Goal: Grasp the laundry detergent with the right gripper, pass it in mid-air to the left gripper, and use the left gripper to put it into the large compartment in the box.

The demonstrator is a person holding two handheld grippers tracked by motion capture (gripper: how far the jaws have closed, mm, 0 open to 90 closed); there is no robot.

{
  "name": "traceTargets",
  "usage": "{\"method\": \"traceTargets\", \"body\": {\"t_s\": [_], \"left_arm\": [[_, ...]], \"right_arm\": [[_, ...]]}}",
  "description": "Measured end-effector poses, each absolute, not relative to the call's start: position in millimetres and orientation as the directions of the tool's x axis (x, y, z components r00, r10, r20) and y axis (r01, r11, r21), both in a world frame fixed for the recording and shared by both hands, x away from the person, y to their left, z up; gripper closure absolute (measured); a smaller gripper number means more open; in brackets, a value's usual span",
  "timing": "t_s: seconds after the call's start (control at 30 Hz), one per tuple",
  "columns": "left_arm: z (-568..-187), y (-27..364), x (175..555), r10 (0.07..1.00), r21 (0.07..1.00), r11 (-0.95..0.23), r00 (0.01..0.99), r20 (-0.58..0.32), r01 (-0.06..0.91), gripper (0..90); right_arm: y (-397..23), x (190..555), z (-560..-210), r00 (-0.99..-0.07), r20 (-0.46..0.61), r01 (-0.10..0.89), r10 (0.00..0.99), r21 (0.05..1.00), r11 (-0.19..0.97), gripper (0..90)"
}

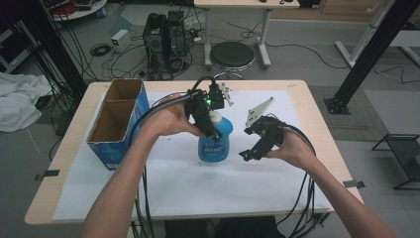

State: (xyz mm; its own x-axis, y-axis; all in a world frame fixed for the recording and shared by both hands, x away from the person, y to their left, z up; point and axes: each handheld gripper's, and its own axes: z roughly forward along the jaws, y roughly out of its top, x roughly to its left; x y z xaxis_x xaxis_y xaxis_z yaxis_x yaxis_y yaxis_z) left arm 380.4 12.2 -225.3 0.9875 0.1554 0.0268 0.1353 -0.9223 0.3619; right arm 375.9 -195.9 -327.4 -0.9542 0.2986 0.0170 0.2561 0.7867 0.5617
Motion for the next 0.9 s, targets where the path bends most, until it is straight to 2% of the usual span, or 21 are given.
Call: {"method": "traceTargets", "body": {"t_s": [0.17, 0.5, 0.6, 0.77, 0.9], "left_arm": [[-209, 20, 382, 0.193, 0.350, -0.921, 0.981, 0.033, 0.170, 37.8], [-155, 51, 392, 0.357, 0.335, -0.888, 0.932, 0.068, 0.316, 37.9], [-129, 69, 398, 0.450, 0.357, -0.844, 0.891, 0.065, 0.400, 37.9], [-105, 90, 404, 0.516, 0.364, -0.812, 0.853, 0.082, 0.456, 38.0], [-85, 122, 411, 0.584, 0.377, -0.766, 0.809, 0.070, 0.521, 38.0]], "right_arm": [[-203, 378, -331, -0.939, -0.010, 0.294, 0.345, 0.499, 0.815, 11.7], [-222, 384, -329, -0.909, -0.061, 0.349, 0.413, 0.432, 0.832, 11.7], [-227, 384, -327, -0.898, -0.053, 0.377, 0.436, 0.418, 0.827, 11.7], [-233, 385, -327, -0.896, -0.072, 0.370, 0.437, 0.421, 0.828, 11.7], [-236, 385, -327, -0.900, -0.073, 0.368, 0.430, 0.403, 0.838, 11.7]]}}
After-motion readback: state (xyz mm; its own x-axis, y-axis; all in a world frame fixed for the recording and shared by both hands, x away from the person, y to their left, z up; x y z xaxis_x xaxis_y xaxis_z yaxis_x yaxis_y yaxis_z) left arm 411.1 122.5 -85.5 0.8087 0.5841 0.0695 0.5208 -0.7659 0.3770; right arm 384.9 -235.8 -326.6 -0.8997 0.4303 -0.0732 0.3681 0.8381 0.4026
